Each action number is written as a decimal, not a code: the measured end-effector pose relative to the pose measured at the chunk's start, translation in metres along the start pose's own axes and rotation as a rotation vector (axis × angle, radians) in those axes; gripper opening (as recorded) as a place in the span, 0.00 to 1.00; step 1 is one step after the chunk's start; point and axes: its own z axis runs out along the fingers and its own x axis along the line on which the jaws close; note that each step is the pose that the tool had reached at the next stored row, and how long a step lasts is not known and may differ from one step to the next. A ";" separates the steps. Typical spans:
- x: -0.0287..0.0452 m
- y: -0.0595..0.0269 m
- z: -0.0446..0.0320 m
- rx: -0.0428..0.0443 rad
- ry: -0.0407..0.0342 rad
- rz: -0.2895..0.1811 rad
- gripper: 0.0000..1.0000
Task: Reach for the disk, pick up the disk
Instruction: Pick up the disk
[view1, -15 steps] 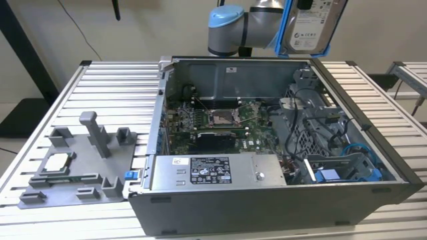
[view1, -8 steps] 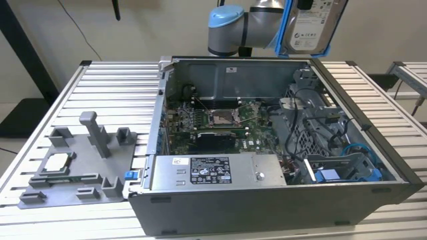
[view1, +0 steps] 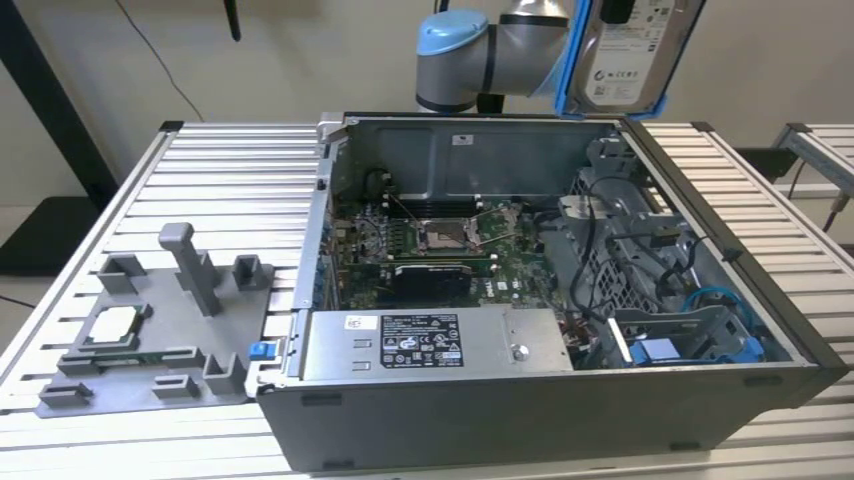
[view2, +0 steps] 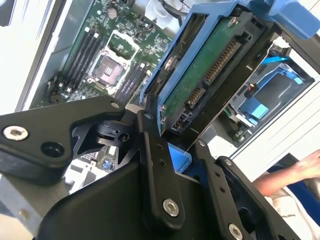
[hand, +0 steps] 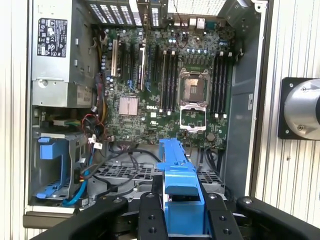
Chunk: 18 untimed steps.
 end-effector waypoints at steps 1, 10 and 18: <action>0.0029 0.0001 0.0002 0.0000 0.0000 0.001 0.00; 0.0329 0.0011 0.0021 0.0000 -0.0001 0.011 0.00; 0.0382 0.0012 0.0021 0.0001 0.0003 0.016 0.00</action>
